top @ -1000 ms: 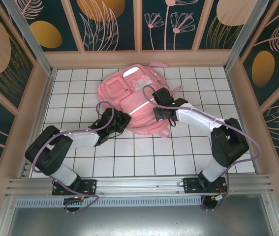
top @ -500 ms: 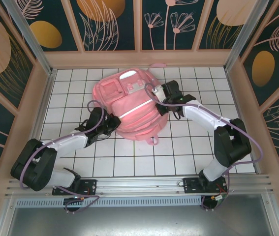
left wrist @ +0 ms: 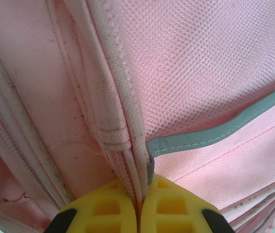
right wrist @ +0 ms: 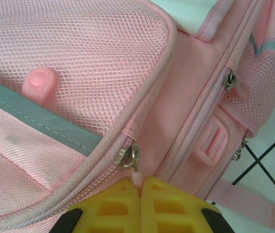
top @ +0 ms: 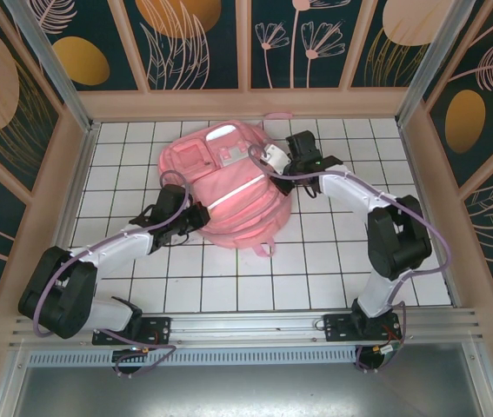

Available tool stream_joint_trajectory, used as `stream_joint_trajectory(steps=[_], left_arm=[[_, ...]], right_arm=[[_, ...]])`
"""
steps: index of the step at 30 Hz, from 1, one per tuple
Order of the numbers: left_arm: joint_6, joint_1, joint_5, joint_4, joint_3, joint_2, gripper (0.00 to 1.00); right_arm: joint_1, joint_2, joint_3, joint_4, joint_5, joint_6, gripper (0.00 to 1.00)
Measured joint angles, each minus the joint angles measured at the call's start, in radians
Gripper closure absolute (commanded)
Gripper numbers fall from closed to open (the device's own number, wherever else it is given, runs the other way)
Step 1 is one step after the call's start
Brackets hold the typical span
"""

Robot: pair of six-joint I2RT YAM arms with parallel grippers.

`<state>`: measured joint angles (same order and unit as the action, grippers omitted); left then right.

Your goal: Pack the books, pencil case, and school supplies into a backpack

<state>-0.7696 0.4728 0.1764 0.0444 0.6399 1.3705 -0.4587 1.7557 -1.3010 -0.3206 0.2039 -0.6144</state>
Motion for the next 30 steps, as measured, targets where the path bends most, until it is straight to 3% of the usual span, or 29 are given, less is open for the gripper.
stream_joint_trajectory(steps=[4, 6, 8, 13, 16, 18, 20, 25, 30], left_arm=[[0.034, -0.002, -0.008, -0.025, 0.024, 0.000, 1.00], [0.052, -0.002, -0.012, -0.037, 0.040, 0.000, 0.79], [0.076, -0.002, -0.027, -0.066, 0.063, -0.001, 0.50], [0.113, -0.002, -0.096, -0.172, 0.085, -0.055, 0.17], [0.106, -0.002, -0.177, -0.233, 0.114, -0.106, 0.06], [0.098, -0.005, -0.256, -0.262, 0.143, -0.142, 0.02], [0.088, -0.016, -0.361, -0.281, 0.170, -0.181, 0.02], [0.110, -0.059, -0.647, -0.246, 0.165, -0.282, 0.02], [0.207, -0.106, -0.872, -0.049, 0.016, -0.360, 0.01]], right_arm=[[-0.002, 0.055, -0.085, -0.034, 0.006, 0.060, 1.00], [-0.002, 0.085, -0.134, -0.060, 0.002, 0.108, 0.98], [-0.002, 0.100, -0.164, -0.082, -0.007, 0.166, 0.75], [0.038, 0.031, -0.106, -0.018, -0.054, 0.316, 0.39], [0.092, -0.118, 0.013, 0.030, -0.074, 0.401, 0.33], [0.134, -0.226, 0.077, 0.069, -0.105, 0.460, 0.23], [0.179, -0.333, 0.145, 0.142, -0.159, 0.517, 0.01], [0.253, -0.518, 0.340, 0.337, -0.367, 0.588, 0.01], [0.304, -0.537, 0.513, 0.508, -0.537, 0.653, 0.01]])
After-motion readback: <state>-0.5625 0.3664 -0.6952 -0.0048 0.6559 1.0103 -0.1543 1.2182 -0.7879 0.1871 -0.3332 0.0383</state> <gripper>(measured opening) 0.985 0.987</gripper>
